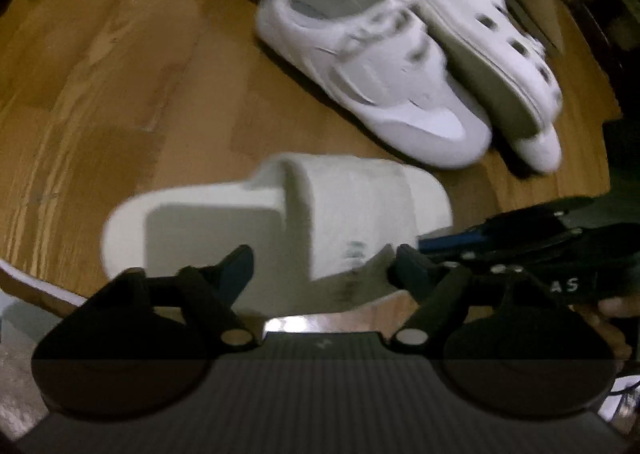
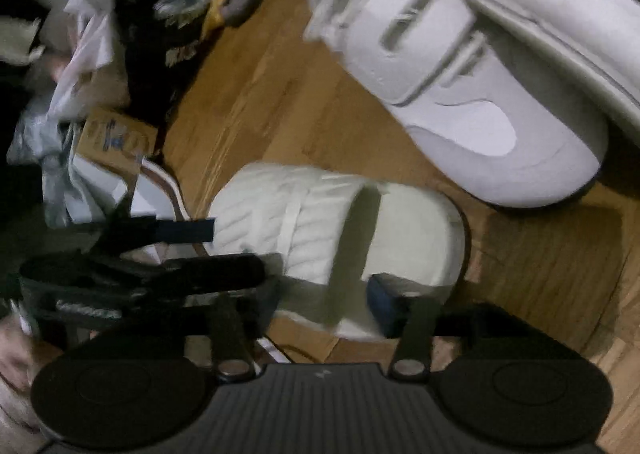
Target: Organize scattered shoes
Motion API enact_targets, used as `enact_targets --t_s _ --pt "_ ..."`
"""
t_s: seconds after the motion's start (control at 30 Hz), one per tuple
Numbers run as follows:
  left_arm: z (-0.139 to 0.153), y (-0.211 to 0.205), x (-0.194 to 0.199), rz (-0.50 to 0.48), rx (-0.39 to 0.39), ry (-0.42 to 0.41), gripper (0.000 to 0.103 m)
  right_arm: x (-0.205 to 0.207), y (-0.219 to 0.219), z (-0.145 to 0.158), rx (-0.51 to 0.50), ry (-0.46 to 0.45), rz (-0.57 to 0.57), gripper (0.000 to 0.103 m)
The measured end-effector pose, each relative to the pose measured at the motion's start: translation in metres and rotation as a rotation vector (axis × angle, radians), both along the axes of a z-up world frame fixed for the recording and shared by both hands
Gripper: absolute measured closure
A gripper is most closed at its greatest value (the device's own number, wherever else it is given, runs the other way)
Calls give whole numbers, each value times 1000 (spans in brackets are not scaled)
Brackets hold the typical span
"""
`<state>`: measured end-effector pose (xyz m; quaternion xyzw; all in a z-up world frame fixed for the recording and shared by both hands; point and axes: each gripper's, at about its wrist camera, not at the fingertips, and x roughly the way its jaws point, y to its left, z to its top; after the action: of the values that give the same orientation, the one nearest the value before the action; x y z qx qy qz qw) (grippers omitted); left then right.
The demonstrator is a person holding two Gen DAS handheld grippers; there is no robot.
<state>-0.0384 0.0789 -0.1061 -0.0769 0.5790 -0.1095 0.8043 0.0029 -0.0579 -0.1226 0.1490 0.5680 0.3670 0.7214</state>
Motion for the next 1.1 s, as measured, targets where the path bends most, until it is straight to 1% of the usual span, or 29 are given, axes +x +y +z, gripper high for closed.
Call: enact_targets --t_s 0.03,0.1,0.17,0.2,0.23,0.27,0.33,0.37,0.4,0.47,0.5,0.53,0.57,0.6,0.63,0.67,0.7,0.73,0.77,0.8,0.83,0.87,0.93,0.97,1.03,1.07,1.1 --pt "4 -5 -2 -19 -5 0 49 -6 0 6 -29 -23 -5 91" --pt "11 -13 -4 -47 -5 -9 49 -16 -3 19 -57 -80 -10 93" --pt "21 -30 -6 -95 0 -17 49 -29 -13 46 -95 -172 -20 101" --pt "26 -39 -6 -118 -2 -20 49 -32 -16 56 -107 -197 -24 103" --pt "28 -50 -7 -135 3 -20 49 -33 -21 67 -99 -209 -28 103" --pt "31 -66 -8 -164 25 -22 49 -35 -29 79 -83 -219 -33 103" --pt "37 -93 -11 -220 49 -44 49 -40 -42 100 -64 -238 -42 103" --pt "40 -102 -12 -241 44 -53 49 -43 -46 107 -71 -246 -46 103" --pt "41 -108 -11 -254 21 -51 49 -46 -51 114 -78 -254 -51 103" --pt "43 -121 -12 -288 -25 -43 49 -46 -64 110 -81 -236 -73 103" --pt "41 -130 -13 -314 -28 -29 49 -45 -72 106 -80 -222 -86 103" --pt "39 -132 -13 -315 -3 -14 49 -44 -79 101 -80 -208 -99 101" --pt "36 -135 -14 -317 21 1 49 -43 -86 97 -79 -195 -111 98" --pt "34 -137 -15 -317 39 11 49 -42 -93 92 -79 -181 -124 89" --pt "32 -135 -15 -309 48 11 47 -41 -100 88 -78 -167 -137 77" --pt "31 -131 -15 -292 53 10 47 -41 -108 83 -78 -153 -150 72" --pt "30 -125 -15 -273 52 11 43 -40 -115 79 -77 -140 -163 66" --pt "30 -121 -14 -259 43 15 43 -39 -122 74 -77 -126 -176 59" --pt "30 -116 -13 -245 25 18 43 -38 -129 70 -76 -112 -189 55" --pt "30 -112 -13 -236 13 20 43 -37 -131 65 -78 -104 -183 46" --pt "29 -111 -12 -233 14 23 43 -37 -127 59 -81 -101 -164 42" --pt "27 -109 -12 -228 21 30 43 -36 -123 55 -90 -101 -144 41" --pt "23 -111 -11 -220 27 40 43 -34 -118 53 -101 -110 -126 41" --pt "21 -111 -11 -221 22 42 43 -32 -114 55 -100 -130 -121 38" --pt "18 -111 -11 -224 16 46 43 -21 -109 57 -70 -150 -105 30" --pt "16 -114 -12 -229 21 46 43 -12 -105 56 -52 -138 -81 27" --pt "15 -116 -12 -235 27 45 43 -4 -101 54 -40 -115 -51 21"
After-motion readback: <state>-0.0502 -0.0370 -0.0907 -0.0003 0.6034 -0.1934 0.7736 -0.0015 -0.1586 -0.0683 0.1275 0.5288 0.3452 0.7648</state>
